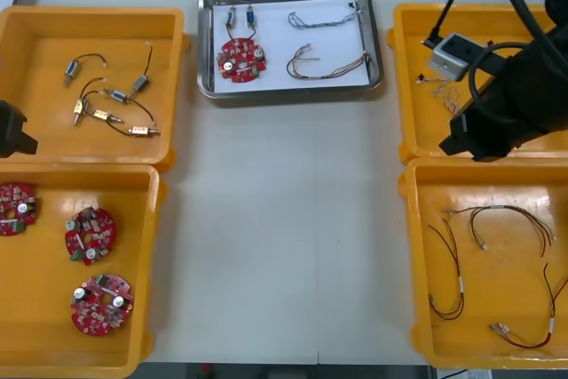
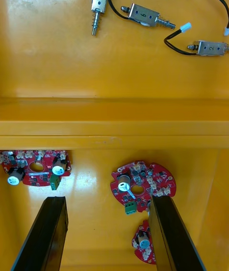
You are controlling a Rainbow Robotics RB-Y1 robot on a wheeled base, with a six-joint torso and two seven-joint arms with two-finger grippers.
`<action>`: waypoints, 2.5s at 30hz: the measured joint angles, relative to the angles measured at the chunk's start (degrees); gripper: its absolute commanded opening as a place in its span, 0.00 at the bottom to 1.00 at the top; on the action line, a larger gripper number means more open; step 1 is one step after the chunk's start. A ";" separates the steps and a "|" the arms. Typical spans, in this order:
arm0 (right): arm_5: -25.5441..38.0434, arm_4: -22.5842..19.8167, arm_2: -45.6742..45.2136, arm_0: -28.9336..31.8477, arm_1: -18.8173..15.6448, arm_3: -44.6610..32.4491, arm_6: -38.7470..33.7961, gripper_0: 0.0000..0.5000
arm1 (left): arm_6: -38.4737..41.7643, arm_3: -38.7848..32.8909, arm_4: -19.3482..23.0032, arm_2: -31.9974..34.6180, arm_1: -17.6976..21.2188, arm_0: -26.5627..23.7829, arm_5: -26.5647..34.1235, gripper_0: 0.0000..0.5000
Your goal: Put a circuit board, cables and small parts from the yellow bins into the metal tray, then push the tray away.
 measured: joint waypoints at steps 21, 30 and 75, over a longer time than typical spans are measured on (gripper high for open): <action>6.67 1.82 -25.18 23.35 -0.11 -2.23 -5.60 1.00 | 0.00 -0.02 0.00 0.00 0.00 0.02 0.00 1.00; 6.91 3.09 -29.01 30.63 -0.11 -6.29 -14.20 1.00 | 0.00 -0.02 0.00 0.00 0.00 0.02 0.00 1.00; 6.15 6.67 -32.50 35.60 5.90 -7.81 -15.06 1.00 | 0.00 -0.02 0.00 0.00 0.00 0.02 0.00 1.00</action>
